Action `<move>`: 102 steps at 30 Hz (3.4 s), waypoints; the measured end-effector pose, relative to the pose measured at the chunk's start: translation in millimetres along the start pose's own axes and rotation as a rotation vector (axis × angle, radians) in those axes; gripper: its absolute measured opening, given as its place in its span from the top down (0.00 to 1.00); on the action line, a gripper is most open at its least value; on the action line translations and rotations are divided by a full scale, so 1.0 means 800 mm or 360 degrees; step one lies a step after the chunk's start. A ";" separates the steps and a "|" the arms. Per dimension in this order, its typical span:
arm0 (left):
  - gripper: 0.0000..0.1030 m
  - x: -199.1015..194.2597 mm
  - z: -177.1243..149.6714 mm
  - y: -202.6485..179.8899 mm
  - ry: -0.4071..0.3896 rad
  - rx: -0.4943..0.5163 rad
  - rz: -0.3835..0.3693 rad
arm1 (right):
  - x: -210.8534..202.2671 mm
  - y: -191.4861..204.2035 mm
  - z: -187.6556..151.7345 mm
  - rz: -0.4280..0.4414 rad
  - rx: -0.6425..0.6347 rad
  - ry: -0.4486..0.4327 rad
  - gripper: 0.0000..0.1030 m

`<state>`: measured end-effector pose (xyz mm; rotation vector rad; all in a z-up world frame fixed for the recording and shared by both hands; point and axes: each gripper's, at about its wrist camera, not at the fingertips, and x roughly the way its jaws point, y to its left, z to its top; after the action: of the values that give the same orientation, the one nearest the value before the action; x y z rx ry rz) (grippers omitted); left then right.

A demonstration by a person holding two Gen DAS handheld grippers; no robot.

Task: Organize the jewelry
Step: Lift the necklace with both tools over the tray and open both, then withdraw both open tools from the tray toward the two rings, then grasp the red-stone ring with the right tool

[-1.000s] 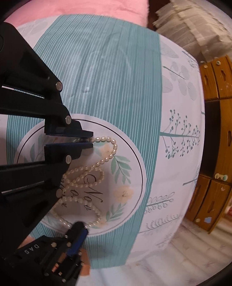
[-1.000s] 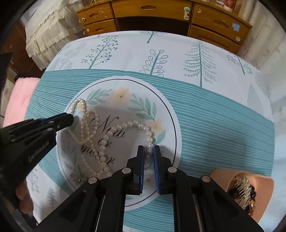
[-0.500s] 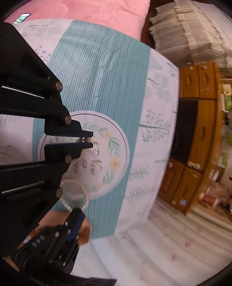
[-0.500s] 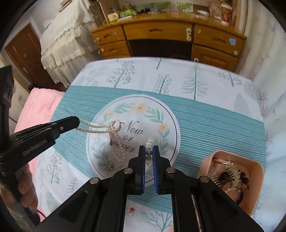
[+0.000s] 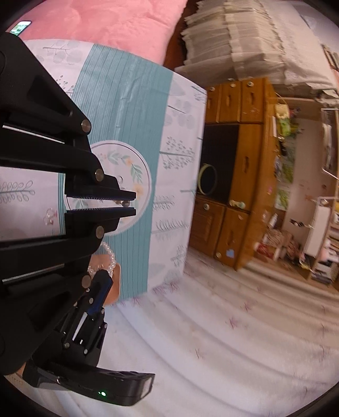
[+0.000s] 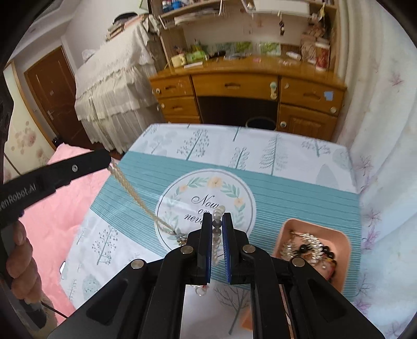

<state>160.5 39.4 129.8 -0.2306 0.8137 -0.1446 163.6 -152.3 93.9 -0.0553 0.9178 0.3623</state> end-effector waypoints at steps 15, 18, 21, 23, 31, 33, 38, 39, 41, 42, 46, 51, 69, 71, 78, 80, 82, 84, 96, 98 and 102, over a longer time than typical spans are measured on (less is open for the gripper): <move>0.97 -0.071 0.008 -0.146 -0.0106 0.0217 -0.0186 | -0.096 -0.111 -0.066 -0.0164 0.0154 -0.0078 0.93; 0.97 -0.065 0.007 -0.175 -0.0093 0.0247 -0.0217 | -0.093 -0.138 -0.086 -0.0181 0.0183 -0.0040 0.93; 0.97 -0.055 0.003 -0.202 -0.0069 0.0287 -0.0246 | -0.083 -0.156 -0.106 -0.0142 0.0199 0.0010 0.93; 0.97 -0.047 -0.002 -0.223 -0.0045 0.0323 -0.0266 | -0.079 -0.162 -0.118 -0.0092 0.0199 0.0035 0.93; 0.97 -0.004 -0.031 -0.274 0.0067 0.0415 -0.0318 | -0.038 -0.187 -0.167 -0.0045 0.0228 0.0181 0.93; 0.97 0.009 -0.040 -0.283 0.0103 0.0436 -0.0318 | -0.025 -0.196 -0.178 -0.0118 0.0224 0.0214 0.92; 0.97 0.039 -0.064 -0.298 0.0190 0.0477 -0.0306 | -0.019 -0.213 -0.196 -0.0087 0.0292 0.0213 0.91; 0.97 0.043 -0.067 -0.298 0.0203 0.0485 -0.0306 | -0.020 -0.214 -0.198 -0.0090 0.0291 0.0207 0.91; 0.97 0.056 -0.077 -0.302 0.0227 0.0504 -0.0289 | -0.023 -0.214 -0.199 -0.0099 0.0291 0.0197 0.91; 0.97 0.059 -0.081 -0.302 0.0235 0.0512 -0.0282 | -0.025 -0.214 -0.201 -0.0103 0.0291 0.0187 0.90; 0.97 0.080 -0.096 -0.299 0.0287 0.0533 -0.0249 | -0.036 -0.209 -0.198 -0.0089 0.0278 0.0176 0.86; 0.97 0.105 -0.110 -0.286 0.0365 0.0543 -0.0205 | -0.045 -0.204 -0.196 -0.0096 0.0269 0.0142 0.77; 0.50 0.141 -0.155 -0.223 0.0494 0.0569 -0.0051 | -0.046 -0.179 -0.203 -0.0135 0.0197 0.0129 0.77; 0.50 0.135 -0.156 -0.215 0.0479 0.0558 -0.0045 | -0.045 -0.175 -0.204 -0.0131 0.0186 0.0125 0.77; 0.50 0.107 -0.158 -0.177 0.0439 0.0493 -0.0035 | -0.051 -0.153 -0.203 -0.0141 0.0131 0.0120 0.77; 0.50 0.093 -0.157 -0.167 0.0402 0.0479 -0.0028 | -0.054 -0.146 -0.202 -0.0131 0.0115 0.0119 0.77; 0.50 0.076 -0.154 -0.154 0.0351 0.0462 -0.0017 | -0.057 -0.135 -0.200 -0.0124 0.0093 0.0114 0.77; 0.50 0.060 -0.152 -0.143 0.0302 0.0441 0.0001 | -0.061 -0.122 -0.198 -0.0116 0.0063 0.0105 0.77; 0.50 0.004 -0.161 -0.051 0.0173 0.0326 0.0206 | -0.063 -0.032 -0.177 -0.0008 -0.0104 0.0089 0.77; 0.50 0.003 -0.167 -0.035 0.0179 0.0298 0.0219 | -0.054 -0.014 -0.175 0.0016 -0.0135 0.0106 0.77; 0.50 0.016 -0.180 -0.002 0.0213 0.0255 0.0273 | -0.025 0.014 -0.174 0.0061 -0.0186 0.0148 0.77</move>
<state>63.3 13.5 25.6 0.0006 0.9458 -0.0637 42.1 -175.1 25.6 -0.1631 0.9902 0.4519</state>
